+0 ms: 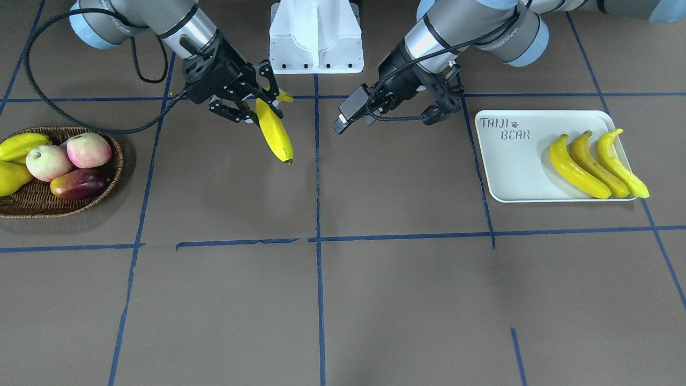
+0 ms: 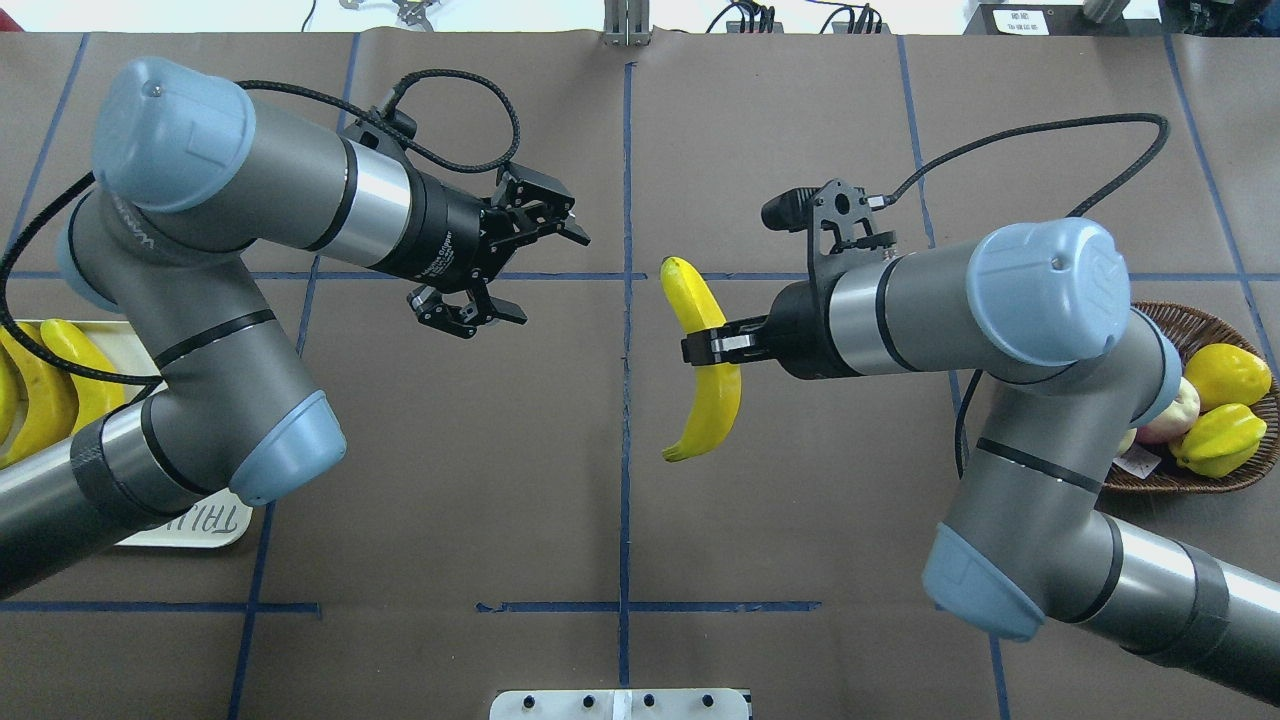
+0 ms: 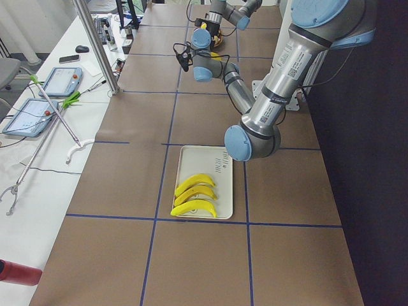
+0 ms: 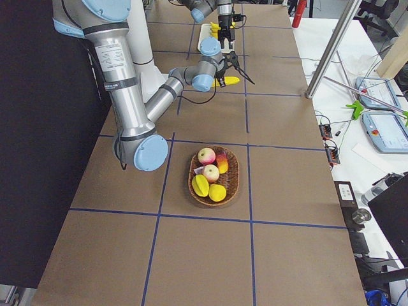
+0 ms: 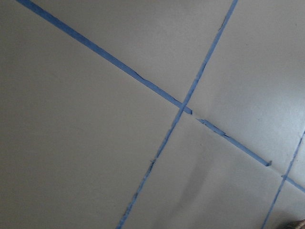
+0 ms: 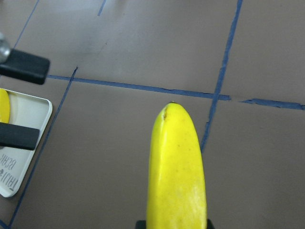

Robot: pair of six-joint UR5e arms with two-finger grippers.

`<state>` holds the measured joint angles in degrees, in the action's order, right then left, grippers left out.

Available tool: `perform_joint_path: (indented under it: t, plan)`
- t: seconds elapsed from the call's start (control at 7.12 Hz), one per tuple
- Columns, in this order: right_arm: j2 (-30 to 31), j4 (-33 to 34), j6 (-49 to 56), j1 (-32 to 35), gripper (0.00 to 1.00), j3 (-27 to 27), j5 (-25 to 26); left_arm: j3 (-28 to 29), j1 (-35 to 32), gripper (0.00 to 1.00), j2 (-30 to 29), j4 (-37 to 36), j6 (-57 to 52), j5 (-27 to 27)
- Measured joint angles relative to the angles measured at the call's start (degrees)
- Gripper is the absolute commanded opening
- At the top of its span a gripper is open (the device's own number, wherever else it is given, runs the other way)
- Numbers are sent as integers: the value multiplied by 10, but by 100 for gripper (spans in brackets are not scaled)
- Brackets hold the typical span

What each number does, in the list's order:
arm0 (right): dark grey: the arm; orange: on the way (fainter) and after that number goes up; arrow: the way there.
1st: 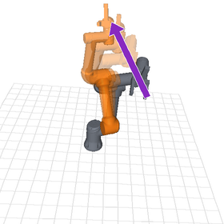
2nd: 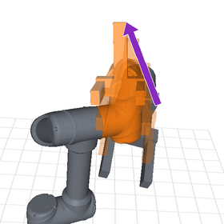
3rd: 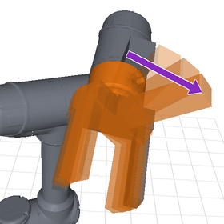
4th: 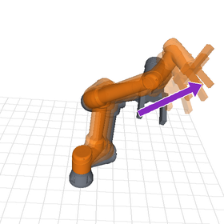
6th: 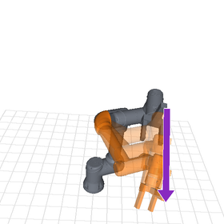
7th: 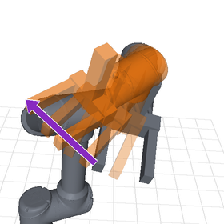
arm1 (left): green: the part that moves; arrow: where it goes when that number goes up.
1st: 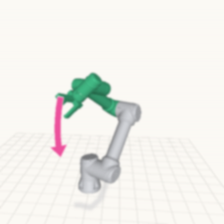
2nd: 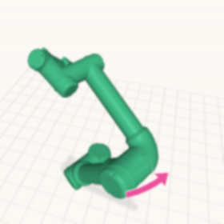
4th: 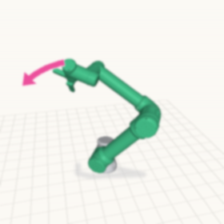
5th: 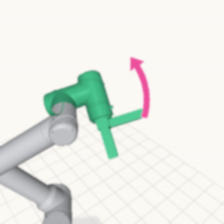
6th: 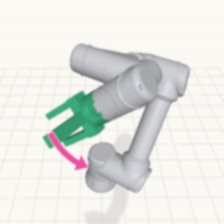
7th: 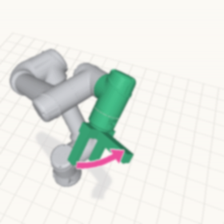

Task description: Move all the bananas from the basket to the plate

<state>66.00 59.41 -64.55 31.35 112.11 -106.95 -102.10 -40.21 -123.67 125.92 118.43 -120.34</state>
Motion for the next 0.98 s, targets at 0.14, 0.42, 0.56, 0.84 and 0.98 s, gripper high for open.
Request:
perform_joint_path:
  t: [0.14,0.42,0.56,0.84,0.98]
  plan:
    - [-9,-1,-11,-13,0,-3,8,17,7,100,-12,18,12,1]
    - [-19,0,-15,-32,0,-4,22,34,25,100,-23,27,17,2]
    - [-24,1,-16,-37,0,-4,27,36,30,100,-24,28,17,3]
    - [-30,1,-16,-41,0,-4,32,40,41,100,-24,28,17,8]
    - [-33,1,-16,-42,0,-4,32,42,49,100,-24,28,17,19]
